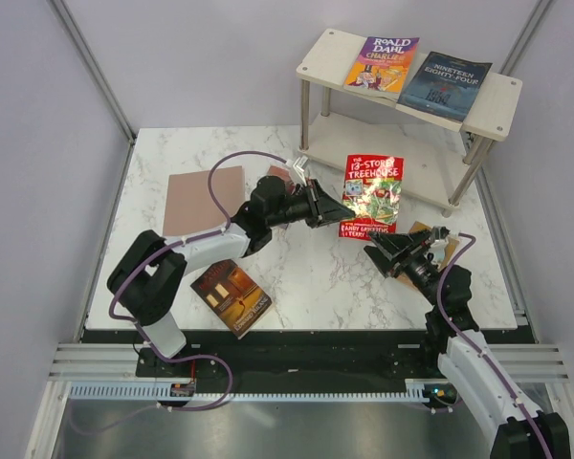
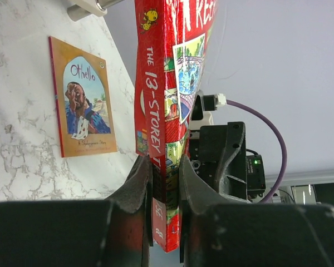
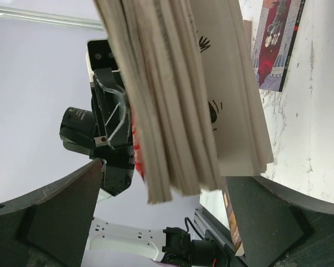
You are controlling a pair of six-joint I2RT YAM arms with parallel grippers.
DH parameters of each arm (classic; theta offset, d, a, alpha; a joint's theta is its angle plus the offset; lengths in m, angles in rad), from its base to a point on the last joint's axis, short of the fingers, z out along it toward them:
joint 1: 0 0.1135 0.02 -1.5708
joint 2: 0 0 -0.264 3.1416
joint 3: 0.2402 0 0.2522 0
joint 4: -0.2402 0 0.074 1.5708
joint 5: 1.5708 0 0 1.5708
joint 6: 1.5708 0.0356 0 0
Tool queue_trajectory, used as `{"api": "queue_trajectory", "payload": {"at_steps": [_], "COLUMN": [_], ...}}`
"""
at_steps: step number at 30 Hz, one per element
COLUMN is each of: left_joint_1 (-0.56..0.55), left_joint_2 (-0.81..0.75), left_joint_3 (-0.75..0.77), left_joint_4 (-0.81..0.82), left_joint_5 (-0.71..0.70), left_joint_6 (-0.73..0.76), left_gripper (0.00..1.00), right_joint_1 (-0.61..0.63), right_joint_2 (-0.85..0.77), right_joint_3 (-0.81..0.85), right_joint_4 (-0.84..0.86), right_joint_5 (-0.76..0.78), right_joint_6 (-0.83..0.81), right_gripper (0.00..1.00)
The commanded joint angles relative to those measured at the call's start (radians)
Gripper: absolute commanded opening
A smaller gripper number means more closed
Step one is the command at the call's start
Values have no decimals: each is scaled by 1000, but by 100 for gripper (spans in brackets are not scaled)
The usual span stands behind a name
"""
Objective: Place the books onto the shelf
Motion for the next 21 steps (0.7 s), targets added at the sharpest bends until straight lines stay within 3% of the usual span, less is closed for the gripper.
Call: {"api": "queue_trajectory", "payload": {"at_steps": [1, 6, 14, 17, 19, 21], "left_joint_1": [-11, -26, -32, -32, -32, -32], "left_joint_2": [1, 12, -8, -17, -22, -18], "left_joint_3": [71, 81, 18, -5, -11, -11], "left_joint_4": [122, 118, 120, 118, 111, 102], "left_joint_5": [0, 15, 11, 0, -6, -5], "left_joint_6": [-37, -46, -43, -41, -37, -29], "left_gripper": [2, 2, 2, 2, 2, 2], "right_joint_1": [8, 8, 8, 8, 8, 7], "right_joint_2": [20, 15, 90, 110, 113, 93], "right_joint_3": [25, 50, 117, 148, 167, 197], "right_joint_4": [80, 69, 100, 100, 85, 51], "right_joint_5": [14, 74, 86, 80, 67, 69], "right_joint_6": [-10, -28, -25, -19, -19, -26], "right_gripper": [98, 98, 83, 64, 47, 40]}}
